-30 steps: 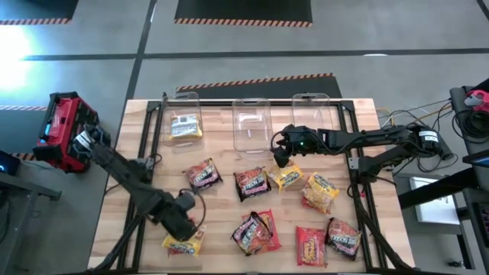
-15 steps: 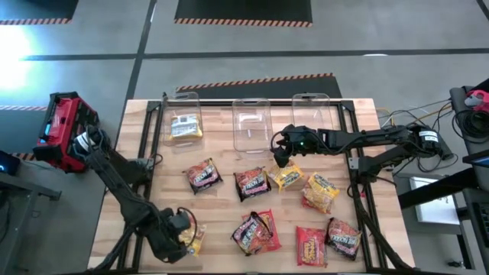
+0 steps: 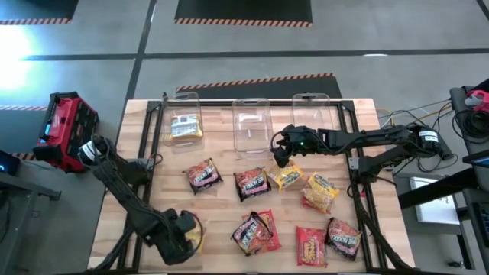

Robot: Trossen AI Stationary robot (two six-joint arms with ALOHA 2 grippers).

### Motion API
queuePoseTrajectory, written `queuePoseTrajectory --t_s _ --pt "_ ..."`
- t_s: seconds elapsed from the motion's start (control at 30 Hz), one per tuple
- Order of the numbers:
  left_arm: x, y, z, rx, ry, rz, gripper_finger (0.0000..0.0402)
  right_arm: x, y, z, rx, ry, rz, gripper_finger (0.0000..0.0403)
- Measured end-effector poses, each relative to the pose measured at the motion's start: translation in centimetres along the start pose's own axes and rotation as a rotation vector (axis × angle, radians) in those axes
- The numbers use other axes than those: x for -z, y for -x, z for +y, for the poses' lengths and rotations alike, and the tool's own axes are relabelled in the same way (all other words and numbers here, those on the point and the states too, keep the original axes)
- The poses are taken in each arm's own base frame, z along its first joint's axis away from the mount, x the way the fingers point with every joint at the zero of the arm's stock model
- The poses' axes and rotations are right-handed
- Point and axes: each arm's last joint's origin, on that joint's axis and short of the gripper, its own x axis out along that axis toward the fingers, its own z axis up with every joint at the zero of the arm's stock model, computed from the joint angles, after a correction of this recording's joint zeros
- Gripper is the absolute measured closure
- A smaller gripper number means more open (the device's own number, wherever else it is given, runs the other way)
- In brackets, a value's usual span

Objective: Sort Maruchan noodles
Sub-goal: Put the yellow noodle pack into the left transparent bin

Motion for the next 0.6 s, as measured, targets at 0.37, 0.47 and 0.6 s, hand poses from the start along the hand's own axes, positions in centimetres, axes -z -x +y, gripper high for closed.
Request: queuePoseTrajectory --t_s 0.37,0.47,0.6 --pt "-1.4 2.0 -1.6 -0.022 0.084 -0.106 0.0109 0.0 0.0 0.0 0.0 0.0 0.0 0.0188" --pt "-0.6 3.4 -1.9 -0.038 0.17 -0.104 0.0109 0.0 0.0 0.0 0.0 0.0 0.0 0.0188" --pt "0.7 3.9 -1.5 -0.079 0.339 -0.114 0.0109 0.0 0.0 0.0 0.0 0.0 0.0 0.0188"
